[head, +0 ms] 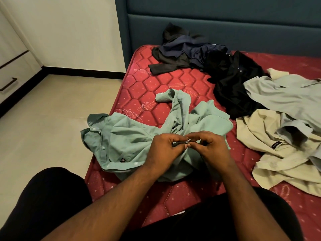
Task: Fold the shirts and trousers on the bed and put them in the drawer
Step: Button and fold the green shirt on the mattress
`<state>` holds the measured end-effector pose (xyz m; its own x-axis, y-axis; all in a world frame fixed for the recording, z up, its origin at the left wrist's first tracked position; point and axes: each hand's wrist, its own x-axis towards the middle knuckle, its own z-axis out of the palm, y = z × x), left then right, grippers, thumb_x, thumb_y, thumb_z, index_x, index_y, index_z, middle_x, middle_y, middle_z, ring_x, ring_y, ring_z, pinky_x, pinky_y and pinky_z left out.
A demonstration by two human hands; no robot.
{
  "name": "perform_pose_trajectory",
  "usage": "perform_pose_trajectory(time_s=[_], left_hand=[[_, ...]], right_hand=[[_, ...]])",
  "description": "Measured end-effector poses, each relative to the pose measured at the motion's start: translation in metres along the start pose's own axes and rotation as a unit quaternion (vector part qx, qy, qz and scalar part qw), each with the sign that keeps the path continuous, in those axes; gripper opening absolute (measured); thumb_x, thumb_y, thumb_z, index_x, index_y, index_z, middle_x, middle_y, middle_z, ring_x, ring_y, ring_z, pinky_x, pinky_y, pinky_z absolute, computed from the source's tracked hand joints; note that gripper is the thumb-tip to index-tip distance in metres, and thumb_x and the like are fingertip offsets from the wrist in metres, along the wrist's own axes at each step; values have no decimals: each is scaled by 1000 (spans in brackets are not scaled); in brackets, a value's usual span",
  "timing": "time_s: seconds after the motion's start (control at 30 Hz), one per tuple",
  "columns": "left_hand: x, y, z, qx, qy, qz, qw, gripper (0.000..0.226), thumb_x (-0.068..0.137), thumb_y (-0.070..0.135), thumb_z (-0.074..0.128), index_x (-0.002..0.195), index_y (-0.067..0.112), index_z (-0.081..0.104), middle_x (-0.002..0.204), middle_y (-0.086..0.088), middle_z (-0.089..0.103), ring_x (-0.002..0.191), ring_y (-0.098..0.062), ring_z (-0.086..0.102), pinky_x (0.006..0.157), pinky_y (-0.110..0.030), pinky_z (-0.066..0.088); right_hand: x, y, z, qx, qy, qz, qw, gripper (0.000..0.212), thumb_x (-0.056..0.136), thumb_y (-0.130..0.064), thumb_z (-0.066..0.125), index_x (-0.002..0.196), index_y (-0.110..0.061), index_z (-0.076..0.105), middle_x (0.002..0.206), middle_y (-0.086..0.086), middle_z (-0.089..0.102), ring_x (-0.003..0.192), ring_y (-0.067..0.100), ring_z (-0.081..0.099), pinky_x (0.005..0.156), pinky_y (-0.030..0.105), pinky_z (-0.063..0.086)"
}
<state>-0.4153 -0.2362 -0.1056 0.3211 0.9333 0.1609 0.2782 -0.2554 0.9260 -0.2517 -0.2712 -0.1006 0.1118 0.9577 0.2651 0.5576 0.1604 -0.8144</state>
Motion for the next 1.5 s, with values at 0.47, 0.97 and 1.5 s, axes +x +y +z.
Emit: perform_pose_trajectory(time_s=[0.47,0.97,1.5], left_hand=[[3,0,8,29,-11,-15,999,28,86,7,66,111,18,73,80,19,65,70,14,57,72,-5,43],[13,-34,-81,138,-183,-105,968,18,85,17,70,71,27,75,66,16,65,60,2,59,64,-16,43],[44,-4,8,-166,2,-214,963,19,80,-9,64,83,8,72,79,-5,70,72,-15,64,72,-28,55]], right_hand=[[-5,2,18,-103,88,35,990,1,80,-18,73,80,-19,74,75,-11,70,70,8,64,66,39,55],[0,5,1,-48,-102,45,993,11,78,-13,79,73,-19,70,74,-3,66,59,4,58,57,21,48],[-5,17,-26,-194,-114,94,970,28,77,-12,78,104,-18,75,97,-7,69,86,5,60,77,21,46]])
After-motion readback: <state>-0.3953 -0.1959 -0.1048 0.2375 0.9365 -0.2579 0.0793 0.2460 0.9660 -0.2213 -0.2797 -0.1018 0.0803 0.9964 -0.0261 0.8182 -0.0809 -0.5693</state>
